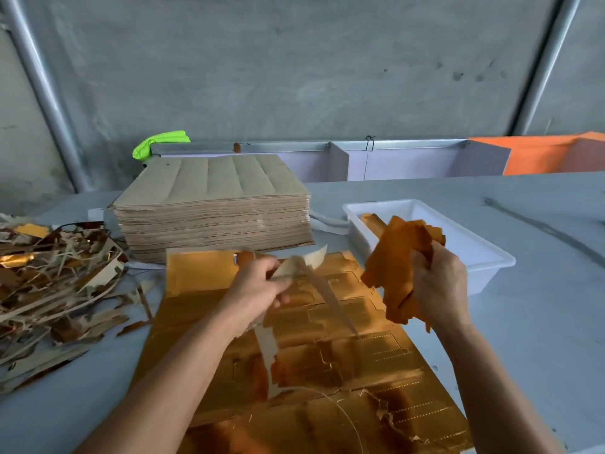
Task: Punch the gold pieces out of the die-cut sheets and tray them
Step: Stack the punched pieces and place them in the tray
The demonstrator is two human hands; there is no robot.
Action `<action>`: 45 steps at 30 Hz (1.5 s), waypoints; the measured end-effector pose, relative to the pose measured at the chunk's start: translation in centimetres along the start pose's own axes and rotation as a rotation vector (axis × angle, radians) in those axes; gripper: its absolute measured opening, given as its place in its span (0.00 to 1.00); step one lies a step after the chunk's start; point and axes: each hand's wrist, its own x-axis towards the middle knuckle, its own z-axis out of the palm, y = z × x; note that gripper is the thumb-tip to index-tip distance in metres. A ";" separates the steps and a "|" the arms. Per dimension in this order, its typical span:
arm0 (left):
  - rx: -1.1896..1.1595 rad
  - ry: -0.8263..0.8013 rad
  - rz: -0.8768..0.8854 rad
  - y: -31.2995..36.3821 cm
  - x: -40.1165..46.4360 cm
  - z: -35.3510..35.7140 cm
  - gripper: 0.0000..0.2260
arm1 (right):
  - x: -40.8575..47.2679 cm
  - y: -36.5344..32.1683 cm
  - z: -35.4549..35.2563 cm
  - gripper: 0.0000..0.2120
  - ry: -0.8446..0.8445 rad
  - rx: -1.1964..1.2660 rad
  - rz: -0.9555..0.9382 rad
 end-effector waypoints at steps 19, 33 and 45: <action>-0.634 -0.003 -0.040 1.4 -0.5 -0.2 0.16 | -2.3 0.4 4.6 0.11 -0.350 0.096 0.282; -0.221 0.210 -0.029 -0.4 0.0 1.1 0.10 | -3.2 -0.5 3.9 0.06 -0.604 0.702 0.674; -0.106 0.504 0.047 1.1 -0.3 1.0 0.18 | -3.8 -0.3 5.0 0.13 -0.382 0.172 0.341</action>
